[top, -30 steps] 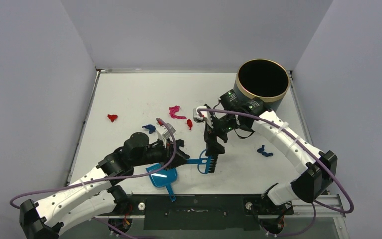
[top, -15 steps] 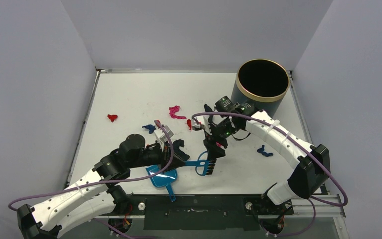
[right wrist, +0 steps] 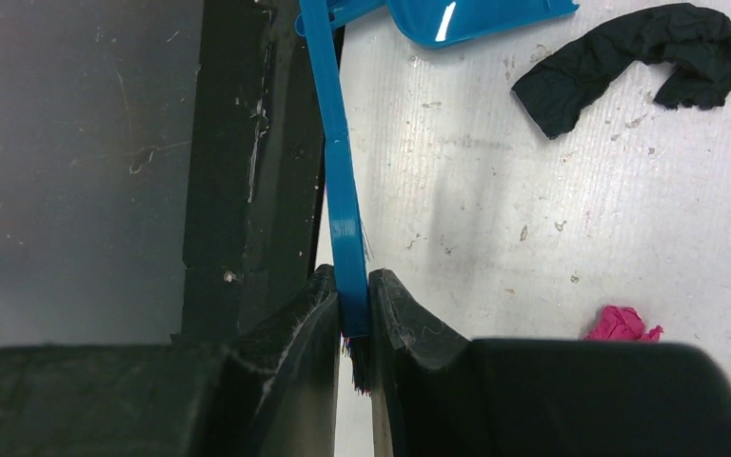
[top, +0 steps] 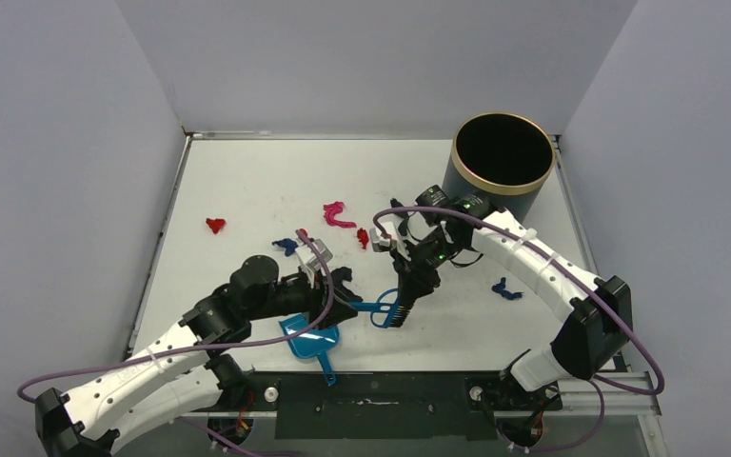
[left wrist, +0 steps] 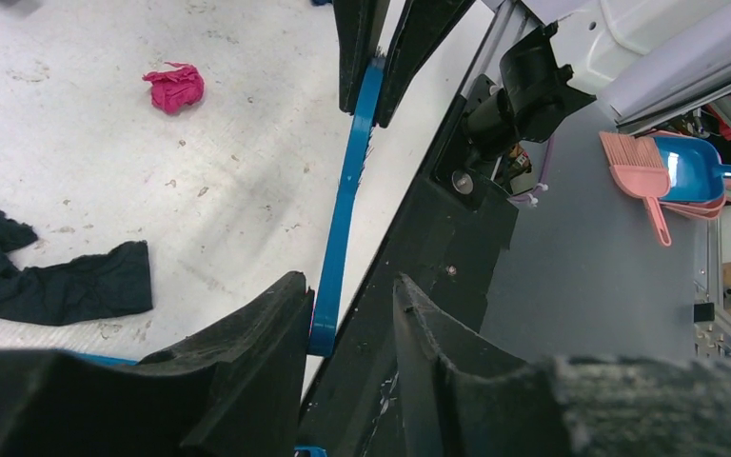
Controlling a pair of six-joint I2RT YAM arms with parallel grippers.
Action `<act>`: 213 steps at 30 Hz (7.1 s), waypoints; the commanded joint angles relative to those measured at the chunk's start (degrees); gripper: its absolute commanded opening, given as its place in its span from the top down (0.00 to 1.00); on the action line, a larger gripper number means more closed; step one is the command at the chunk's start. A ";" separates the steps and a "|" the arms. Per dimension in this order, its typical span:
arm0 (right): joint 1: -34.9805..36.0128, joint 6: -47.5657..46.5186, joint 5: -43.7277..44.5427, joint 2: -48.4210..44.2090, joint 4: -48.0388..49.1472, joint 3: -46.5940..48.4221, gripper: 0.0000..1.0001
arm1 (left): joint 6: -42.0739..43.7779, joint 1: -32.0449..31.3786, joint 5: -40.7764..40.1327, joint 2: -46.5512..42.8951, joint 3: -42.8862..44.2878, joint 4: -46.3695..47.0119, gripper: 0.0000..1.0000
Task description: Sweep away the paper scraps from the table
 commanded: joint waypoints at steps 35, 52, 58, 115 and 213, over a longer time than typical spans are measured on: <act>-1.03 1.36 -6.27 1.63 2.19 0.16 0.95 | 0.20 2.50 6.60 4.72 -1.17 9.29 0.90; -5.37 25.50 3.78 0.79 22.74 -0.10 0.23 | -5.09 3.22 -26.95 -5.65 8.19 -21.43 1.00; 6.13 24.97 13.62 6.59 25.03 -1.92 0.23 | -10.91 3.31 -48.13 -16.14 7.28 -28.98 1.00; 27.14 42.06 38.05 35.38 28.43 16.76 0.75 | -13.97 8.15 -69.82 -32.97 0.50 -27.39 1.00; 10.28 9.15 32.80 -11.70 33.94 -29.84 0.86 | -9.22 11.04 -58.88 -27.85 -0.90 -21.25 1.00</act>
